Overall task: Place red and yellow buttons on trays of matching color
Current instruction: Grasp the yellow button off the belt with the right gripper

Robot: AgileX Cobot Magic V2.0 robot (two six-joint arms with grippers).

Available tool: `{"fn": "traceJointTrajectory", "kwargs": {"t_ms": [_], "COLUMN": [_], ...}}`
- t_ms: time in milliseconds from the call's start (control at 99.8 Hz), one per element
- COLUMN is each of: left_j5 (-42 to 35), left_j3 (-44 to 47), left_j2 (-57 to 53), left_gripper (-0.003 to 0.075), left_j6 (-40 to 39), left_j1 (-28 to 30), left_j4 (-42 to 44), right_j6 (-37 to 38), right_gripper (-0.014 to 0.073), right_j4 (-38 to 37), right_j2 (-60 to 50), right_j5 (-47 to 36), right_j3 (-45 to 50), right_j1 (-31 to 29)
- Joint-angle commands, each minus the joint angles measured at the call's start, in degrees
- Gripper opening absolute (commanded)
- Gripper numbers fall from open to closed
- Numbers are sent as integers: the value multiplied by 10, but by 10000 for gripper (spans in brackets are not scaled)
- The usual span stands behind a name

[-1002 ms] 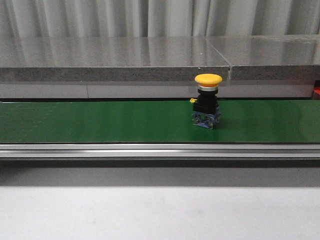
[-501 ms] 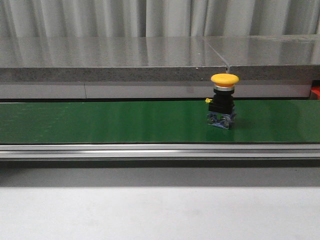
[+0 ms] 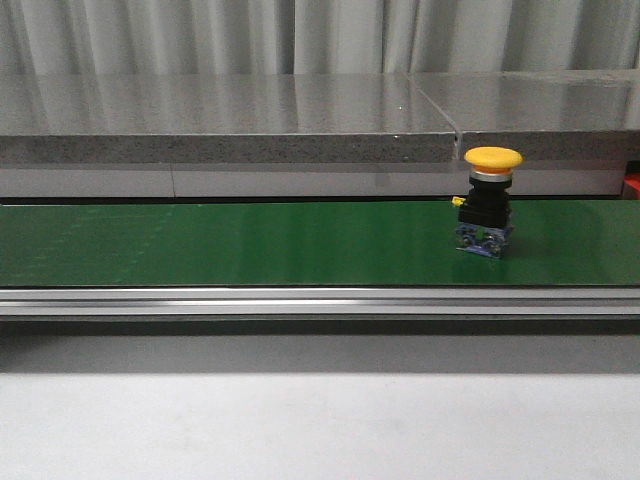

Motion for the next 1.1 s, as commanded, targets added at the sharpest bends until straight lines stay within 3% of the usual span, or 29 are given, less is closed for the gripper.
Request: {"fn": "traceJointTrajectory", "kwargs": {"t_ms": [0, 531, 1093], "left_j5": [-41, -41, -41], "left_j3": [-15, -15, -15], "left_j2": [6, 6, 6], "left_gripper": [-19, -19, -19], "left_j6": [-1, -1, -1], "left_j1": [-4, -4, -4], "left_j4": [0, 0, 0], "right_j6": [-28, -95, -99], "right_gripper": [556, 556, 533], "right_j4": [6, 6, 6], "right_j2": [-25, -2, 120], "right_j5": [-1, 2, -86], "right_j3": [-1, 0, -26], "right_j1": [25, 161, 183]}}
